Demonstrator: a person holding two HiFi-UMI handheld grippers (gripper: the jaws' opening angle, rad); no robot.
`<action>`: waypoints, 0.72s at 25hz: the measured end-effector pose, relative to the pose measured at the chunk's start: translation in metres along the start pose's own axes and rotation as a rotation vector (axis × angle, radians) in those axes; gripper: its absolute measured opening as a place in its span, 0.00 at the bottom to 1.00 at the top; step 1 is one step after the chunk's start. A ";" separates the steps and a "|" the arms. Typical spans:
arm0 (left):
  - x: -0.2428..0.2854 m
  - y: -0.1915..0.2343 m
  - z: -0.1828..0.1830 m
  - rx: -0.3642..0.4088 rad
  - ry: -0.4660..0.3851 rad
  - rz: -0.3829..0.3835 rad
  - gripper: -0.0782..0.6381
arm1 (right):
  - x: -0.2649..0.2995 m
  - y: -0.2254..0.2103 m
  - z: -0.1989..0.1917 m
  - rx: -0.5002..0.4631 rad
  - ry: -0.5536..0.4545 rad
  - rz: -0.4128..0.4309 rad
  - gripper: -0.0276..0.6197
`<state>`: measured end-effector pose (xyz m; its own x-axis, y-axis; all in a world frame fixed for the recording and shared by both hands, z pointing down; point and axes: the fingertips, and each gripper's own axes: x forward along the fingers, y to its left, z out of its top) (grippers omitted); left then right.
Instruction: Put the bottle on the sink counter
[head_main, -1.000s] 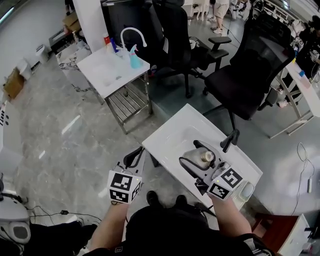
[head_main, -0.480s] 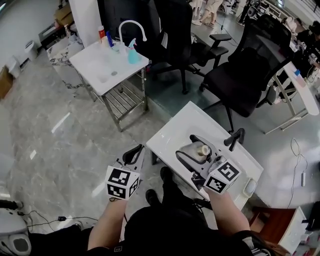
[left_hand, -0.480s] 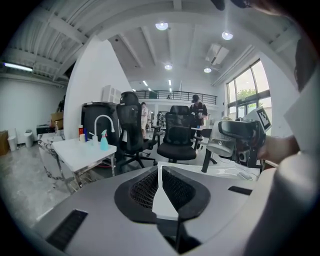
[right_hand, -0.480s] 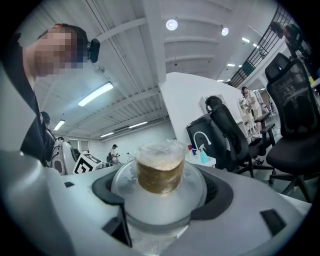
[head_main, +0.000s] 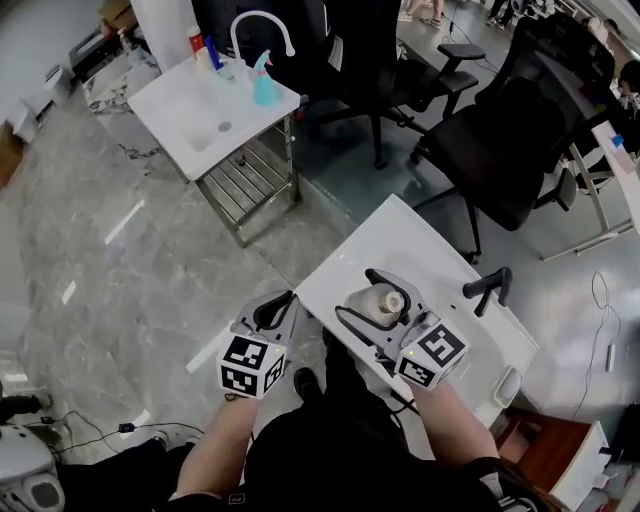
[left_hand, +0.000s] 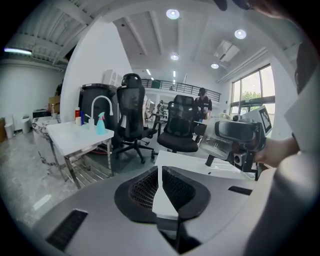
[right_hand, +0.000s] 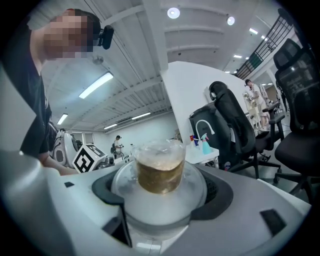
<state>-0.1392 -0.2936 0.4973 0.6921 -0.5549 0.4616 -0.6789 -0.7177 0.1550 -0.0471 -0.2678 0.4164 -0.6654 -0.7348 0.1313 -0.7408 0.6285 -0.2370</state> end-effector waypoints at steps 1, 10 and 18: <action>0.006 0.006 -0.004 -0.010 0.011 0.007 0.15 | 0.005 -0.004 -0.005 0.000 0.012 0.005 0.59; 0.042 0.031 -0.038 -0.065 0.075 0.022 0.15 | 0.041 -0.029 -0.047 0.009 0.100 0.045 0.59; 0.056 0.037 -0.064 -0.100 0.119 0.021 0.15 | 0.069 -0.034 -0.081 0.001 0.163 0.085 0.59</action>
<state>-0.1409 -0.3239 0.5851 0.6472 -0.5114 0.5653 -0.7182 -0.6577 0.2272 -0.0755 -0.3188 0.5118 -0.7320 -0.6274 0.2654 -0.6809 0.6865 -0.2552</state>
